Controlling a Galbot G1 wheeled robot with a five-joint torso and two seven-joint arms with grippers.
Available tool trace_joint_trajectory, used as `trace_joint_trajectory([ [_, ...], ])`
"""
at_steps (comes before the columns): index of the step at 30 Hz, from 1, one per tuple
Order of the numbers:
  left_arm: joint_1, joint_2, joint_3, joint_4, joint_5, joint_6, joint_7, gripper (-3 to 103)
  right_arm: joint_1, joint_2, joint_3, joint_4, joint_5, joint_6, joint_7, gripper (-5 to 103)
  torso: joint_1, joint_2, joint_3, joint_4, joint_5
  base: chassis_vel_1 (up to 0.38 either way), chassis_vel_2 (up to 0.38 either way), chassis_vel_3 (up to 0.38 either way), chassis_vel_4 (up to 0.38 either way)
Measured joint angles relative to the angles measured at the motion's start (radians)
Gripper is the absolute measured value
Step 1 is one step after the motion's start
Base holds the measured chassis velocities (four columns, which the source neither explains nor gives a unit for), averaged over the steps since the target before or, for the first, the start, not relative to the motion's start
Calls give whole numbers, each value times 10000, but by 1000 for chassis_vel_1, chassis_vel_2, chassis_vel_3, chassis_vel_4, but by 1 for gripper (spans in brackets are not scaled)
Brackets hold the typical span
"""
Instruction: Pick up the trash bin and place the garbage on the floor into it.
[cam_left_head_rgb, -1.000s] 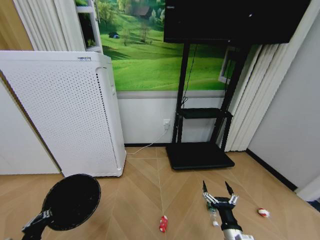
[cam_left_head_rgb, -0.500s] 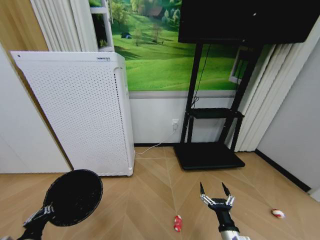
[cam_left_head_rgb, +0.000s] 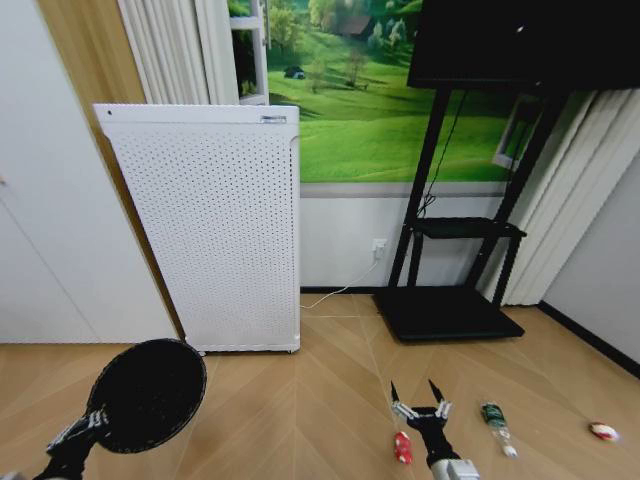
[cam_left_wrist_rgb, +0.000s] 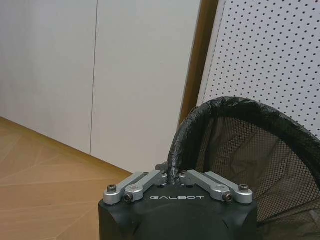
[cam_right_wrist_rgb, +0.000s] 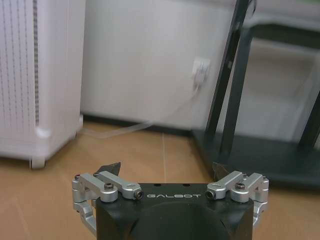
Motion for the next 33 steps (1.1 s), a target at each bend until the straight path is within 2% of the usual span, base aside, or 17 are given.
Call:
trace_joint_trajectory([
  [2, 31, -8, 4, -27, 3, -34, 13, 3, 454, -166, -217, -1106, -3, -575, -78, 100, 0, 0, 0, -8, 1, -89, -49, 55, 50],
  [3, 63, -12, 12, -51, 5, -36, 22, 3, 792, -225, -300, -1801, -33, -876, -79, 100, -1, 0, 0, -5, 1, -51, -65, 33, 16],
  [9, 99, 3, 12, -98, 11, -62, 17, 3, 1181, -366, -418, -3104, -24, -1554, -66, 100, 0, 0, -1, -3, -4, -17, -15, 9, 5],
  [21, 83, 16, 54, -104, 35, -81, -11, 3, 1542, -324, -464, -4163, -155, -1704, -100, 100, -1, 0, -1, -4, -3, 0, 0, 0, 0],
  [24, 92, 14, 52, -125, 36, -93, -13, 3, 1646, -318, -529, -4310, -181, -1720, -77, 96, 0, 0, -1, -4, -3, 0, 0, 0, 0],
  [26, 100, 11, 35, -130, 30, -121, -13, 3, 1712, -323, -563, -4426, -267, -1744, -82, 89, -1, 0, -1, -4, -3, 0, 0, 0, 0],
  [27, 100, 11, 35, -130, 30, -121, -13, 3, 1712, -323, -563, -4426, -267, -1744, -82, 89, -1, 0, -1, -4, -3, 0, 0, 0, 0],
  [28, 103, 10, 17, -130, 15, -130, -16, 3, 1734, -328, -571, -4475, -306, -1752, -91, 83, 0, 0, -1, -3, -3, 0, 0, 0, 0],
  [29, 103, 10, 17, -130, 15, -130, -16, 3, 1734, -328, -571, -4475, -306, -1752, -91, 83, 0, 0, -1, -3, -3, 0, 0, 0, 0],
  [31, 110, 16, -14, -125, -16, -149, -17, 3, 1763, -337, -594, -4604, -441, -1754, -106, 72, 0, 0, -1, -4, -2, 0, 0, 0, 0],
  [32, 110, 16, -14, -125, -16, -149, -17, 3, 1763, -337, -594, -4604, -441, -1754, -106, 72, 0, 0, -1, -4, -2, 0, 0, 0, 0],
  [33, 111, 18, -18, -124, -23, -152, -20, 3, 1766, -337, -599, -4635, -528, -1754, -108, 66, -1, 0, -1, -4, -3, 0, 0, 0, 0],
])
